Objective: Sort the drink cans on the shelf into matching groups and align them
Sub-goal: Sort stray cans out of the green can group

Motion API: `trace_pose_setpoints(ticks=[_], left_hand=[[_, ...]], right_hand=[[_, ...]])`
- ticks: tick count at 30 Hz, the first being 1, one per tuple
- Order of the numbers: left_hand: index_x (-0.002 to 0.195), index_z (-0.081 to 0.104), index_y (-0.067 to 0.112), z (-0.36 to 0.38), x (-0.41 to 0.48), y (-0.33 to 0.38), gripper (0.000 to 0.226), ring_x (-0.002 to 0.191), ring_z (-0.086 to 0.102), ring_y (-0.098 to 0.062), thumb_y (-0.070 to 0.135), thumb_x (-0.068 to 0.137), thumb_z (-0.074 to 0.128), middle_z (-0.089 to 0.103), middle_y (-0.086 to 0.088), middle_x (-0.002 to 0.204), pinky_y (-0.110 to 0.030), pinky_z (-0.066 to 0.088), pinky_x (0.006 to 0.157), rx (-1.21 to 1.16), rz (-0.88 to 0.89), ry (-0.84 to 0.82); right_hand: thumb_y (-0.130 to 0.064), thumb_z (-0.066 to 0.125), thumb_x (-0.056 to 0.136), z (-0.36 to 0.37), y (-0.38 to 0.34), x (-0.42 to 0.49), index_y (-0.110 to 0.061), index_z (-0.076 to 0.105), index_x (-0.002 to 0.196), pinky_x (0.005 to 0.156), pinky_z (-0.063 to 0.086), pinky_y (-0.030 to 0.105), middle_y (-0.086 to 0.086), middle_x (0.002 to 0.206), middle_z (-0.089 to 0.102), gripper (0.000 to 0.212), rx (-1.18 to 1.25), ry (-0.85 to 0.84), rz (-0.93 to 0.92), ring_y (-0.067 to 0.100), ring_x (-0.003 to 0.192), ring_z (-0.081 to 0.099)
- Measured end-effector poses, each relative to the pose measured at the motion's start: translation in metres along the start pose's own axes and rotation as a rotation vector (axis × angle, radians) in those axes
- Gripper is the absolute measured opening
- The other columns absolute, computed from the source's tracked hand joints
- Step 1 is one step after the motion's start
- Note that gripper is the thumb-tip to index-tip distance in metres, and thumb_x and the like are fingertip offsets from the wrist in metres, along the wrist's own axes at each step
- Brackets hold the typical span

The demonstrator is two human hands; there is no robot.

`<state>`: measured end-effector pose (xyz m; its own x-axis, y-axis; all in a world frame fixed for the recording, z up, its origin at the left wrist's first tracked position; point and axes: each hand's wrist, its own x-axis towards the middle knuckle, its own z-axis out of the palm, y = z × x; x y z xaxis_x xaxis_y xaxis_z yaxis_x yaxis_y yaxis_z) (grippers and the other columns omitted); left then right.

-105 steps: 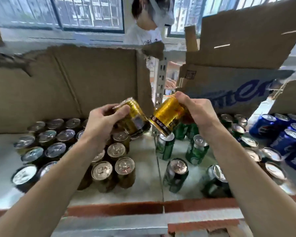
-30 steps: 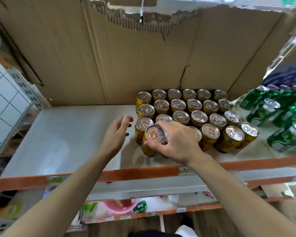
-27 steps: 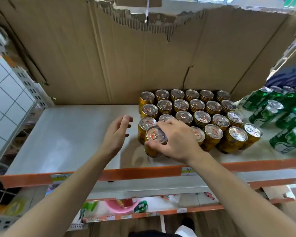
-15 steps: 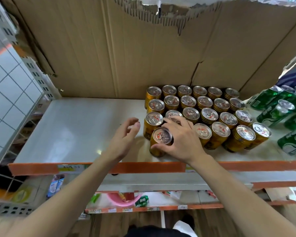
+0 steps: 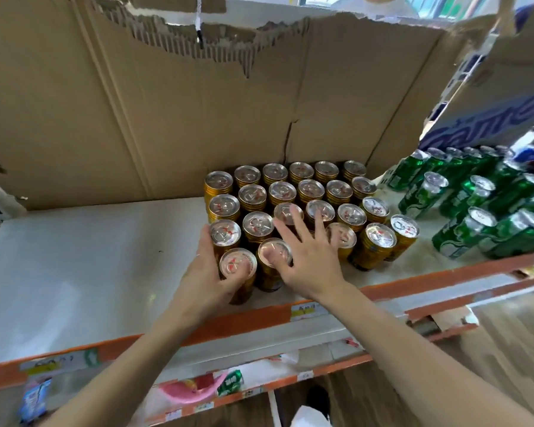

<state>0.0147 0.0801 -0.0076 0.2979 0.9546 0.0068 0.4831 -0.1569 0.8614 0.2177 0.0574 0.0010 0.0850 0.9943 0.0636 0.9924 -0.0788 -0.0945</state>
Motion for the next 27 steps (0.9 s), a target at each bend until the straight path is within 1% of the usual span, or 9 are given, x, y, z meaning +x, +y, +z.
trace_pose_setpoints(ticks=[3,5,12,14,16,18,21,24,27], left_hand=[[0.149,0.011,0.031,0.001,0.002,-0.007,0.085,0.123,0.055,-0.023,0.045,0.087,0.068,0.05,0.001,0.144,-0.04,0.045,0.1,0.071,0.005,-0.001],[0.149,0.01,0.035,0.004,0.0,-0.009,0.086,0.123,0.056,-0.03,0.043,0.087,0.069,0.051,-0.004,0.144,-0.044,0.046,0.1,0.054,-0.003,0.023],[0.147,0.0,0.054,0.013,-0.013,-0.004,0.083,0.134,0.045,-0.024,0.063,0.08,0.049,0.038,0.002,0.155,-0.047,0.038,0.11,-0.083,-0.088,0.09],[0.147,0.005,0.056,0.011,-0.015,0.005,0.081,0.13,0.048,-0.023,0.06,0.08,0.051,0.042,0.002,0.151,-0.045,0.04,0.106,-0.054,-0.109,0.094],[0.143,0.012,0.059,0.008,-0.016,0.014,0.081,0.121,0.05,-0.02,0.051,0.083,0.065,0.048,0.001,0.144,-0.04,0.041,0.098,-0.033,-0.128,0.094],[0.149,0.019,0.046,0.007,-0.016,0.019,0.082,0.121,0.052,-0.029,0.036,0.087,0.072,0.049,-0.008,0.146,-0.043,0.041,0.096,0.023,-0.162,0.108],[0.151,0.028,0.024,0.008,-0.017,0.035,0.077,0.128,0.044,-0.041,0.035,0.087,0.07,0.045,-0.017,0.148,-0.052,0.038,0.103,0.225,-0.231,0.178],[0.144,0.039,0.015,0.028,-0.023,0.058,0.067,0.132,0.038,-0.042,0.031,0.086,0.07,0.044,-0.018,0.146,-0.055,0.035,0.107,0.425,-0.141,0.267],[0.141,0.045,0.012,0.065,-0.027,0.086,0.068,0.142,0.027,-0.038,0.033,0.083,0.074,0.037,-0.015,0.153,-0.055,0.025,0.116,0.562,-0.041,0.246]], right_hand=[[-0.081,-0.003,0.081,-0.001,-0.001,0.0,-0.044,0.011,0.154,0.114,0.007,0.066,-0.005,0.167,0.001,0.083,-0.01,-0.016,-0.003,0.04,0.15,0.0],[-0.08,0.0,0.083,-0.001,-0.001,0.0,-0.044,0.009,0.154,0.115,0.005,0.065,-0.006,0.166,0.0,0.08,-0.005,-0.023,0.0,0.039,0.151,-0.002],[-0.071,0.02,0.092,0.002,0.003,0.003,-0.045,0.009,0.154,0.116,0.0,0.065,-0.008,0.166,0.001,0.068,0.017,-0.021,-0.003,0.038,0.151,-0.006],[-0.07,0.022,0.093,0.002,0.004,0.003,-0.045,0.012,0.154,0.116,0.0,0.065,-0.007,0.166,0.002,0.067,0.038,-0.015,-0.01,0.039,0.15,-0.006],[-0.069,0.026,0.094,-0.001,0.006,0.002,-0.044,0.016,0.154,0.117,0.001,0.064,-0.007,0.166,0.003,0.066,0.082,-0.018,-0.017,0.038,0.15,-0.007],[-0.068,0.031,0.094,-0.007,0.011,-0.001,-0.042,0.022,0.153,0.117,0.001,0.065,-0.008,0.166,0.002,0.065,0.142,-0.014,-0.004,0.036,0.15,-0.009],[-0.07,0.033,0.093,-0.019,0.029,-0.012,-0.041,0.028,0.151,0.116,0.0,0.065,-0.008,0.166,0.006,0.066,0.203,0.024,0.022,0.032,0.151,-0.007],[-0.067,0.036,0.093,-0.034,0.063,-0.031,-0.039,0.031,0.151,0.117,0.002,0.064,-0.007,0.165,0.011,0.065,0.272,0.071,0.056,0.028,0.152,0.0],[-0.065,0.037,0.092,-0.055,0.11,-0.053,-0.037,0.034,0.15,0.118,0.004,0.061,-0.008,0.164,0.017,0.065,0.311,0.148,0.088,0.024,0.151,0.004]])
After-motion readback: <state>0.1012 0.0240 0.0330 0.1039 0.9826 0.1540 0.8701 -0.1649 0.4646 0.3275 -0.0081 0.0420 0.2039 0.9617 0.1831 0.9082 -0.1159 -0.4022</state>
